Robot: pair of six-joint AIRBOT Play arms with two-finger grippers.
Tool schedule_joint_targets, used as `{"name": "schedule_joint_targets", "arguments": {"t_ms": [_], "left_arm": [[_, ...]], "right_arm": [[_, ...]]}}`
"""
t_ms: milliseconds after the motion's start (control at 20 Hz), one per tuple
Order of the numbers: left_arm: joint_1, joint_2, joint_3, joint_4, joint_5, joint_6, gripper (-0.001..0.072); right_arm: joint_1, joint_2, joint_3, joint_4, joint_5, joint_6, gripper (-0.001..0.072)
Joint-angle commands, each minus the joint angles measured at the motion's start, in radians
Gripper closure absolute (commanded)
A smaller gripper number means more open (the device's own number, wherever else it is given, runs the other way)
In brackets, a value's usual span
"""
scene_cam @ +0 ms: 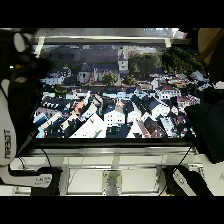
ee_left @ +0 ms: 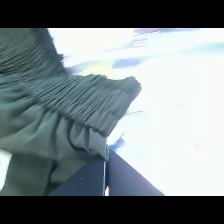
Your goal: Fold the clothes and pants, and hang the long-sleeved shirts on hangers.
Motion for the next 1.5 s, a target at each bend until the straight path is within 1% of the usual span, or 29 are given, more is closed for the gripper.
{"name": "schedule_joint_targets", "arguments": {"t_ms": [0,200,300,400,500,550,600,650,700,750,850,900,1000,1100,1150,1200,1250,1300,1350,1450], "left_arm": [[-0.288,0.014,-0.001,-0.312,0.078,0.003,0.0702],[-0.620,-0.169,-0.001,-0.329,0.177,0.003,0.0702],[-0.739,-0.294,-0.001,-0.329,0.222,0.003,0.0701],[-0.830,-0.418,0.000,-0.329,0.280,0.002,0.0701],[-0.874,-0.476,0.000,-0.329,0.311,0.003,0.0702],[-0.877,-0.479,0.002,-0.328,0.315,0.003,0.0690],[-0.869,-0.468,0.013,-0.317,0.309,0.002,0.0609],[-0.853,-0.446,0.028,-0.285,0.296,0.002,0.0410],[-0.826,-0.408,0.045,-0.237,0.261,0.002,0.0247],[-0.796,-0.361,0.053,-0.185,0.208,0.002,0.0217],[-0.714,-0.249,0.050,-0.100,0.061,0.002,0.0217],[-0.658,-0.196,0.041,-0.092,-0.010,0.002,0.0218],[-0.544,-0.092,-0.035,-0.112,-0.093,-0.013,0.0219],[-0.439,0.046,-0.239,-0.178,-0.094,-0.047,0.0220],[-0.399,0.128,-0.385,-0.200,-0.075,-0.064,0.0230],[-0.365,0.226,-0.563,-0.207,-0.042,-0.101,0.0230],[-0.343,0.323,-0.734,-0.206,-0.002,-0.157,0.0230],[-0.328,0.433,-0.912,-0.206,0.053,-0.232,0.0230],[-0.319,0.530,-1.060,-0.206,0.109,-0.303,0.0229],[-0.314,0.690,-1.268,-0.206,0.190,-0.497,0.0229]], "right_arm": [[0.000,0.000,0.005,-0.122,-0.024,-0.002,0.0701],[0.000,0.000,0.005,-0.121,-0.087,-0.002,0.0701],[0.000,0.000,0.005,-0.121,-0.105,-0.002,0.0701],[0.000,0.000,0.005,-0.119,-0.122,-0.002,0.0701],[0.000,-0.002,0.004,-0.119,-0.135,-0.002,0.0699],[0.000,-0.004,0.001,-0.117,-0.146,-0.002,0.0666],[0.000,-0.013,-0.003,-0.113,-0.152,-0.002,0.0560],[0.000,-0.027,-0.005,-0.101,-0.150,-0.001,0.0471],[0.000,-0.047,-0.006,-0.084,-0.140,-0.001,0.0450],[0.000,-0.071,-0.006,-0.055,-0.124,-0.001,0.0451],[0.000,-0.132,-0.006,0.031,-0.087,-0.001,0.0450],[0.000,-0.163,-0.012,0.088,-0.077,-0.001,0.0450],[0.000,-0.224,-0.056,0.221,-0.060,-0.002,0.0451],[0.000,-0.274,-0.146,0.346,-0.037,-0.043,0.0449],[0.000,-0.293,-0.207,0.414,-0.037,-0.065,0.0439],[0.000,-0.305,-0.266,0.478,-0.040,-0.098,0.0353],[0.000,-0.311,-0.326,0.544,-0.050,-0.133,0.0296],[0.000,-0.312,-0.373,0.587,-0.063,-0.158,0.0269],[0.000,-0.312,-0.410,0.605,-0.082,-0.163,0.0266],[0.000,-0.312,-0.443,0.604,-0.106,-0.163,0.0266]]}}
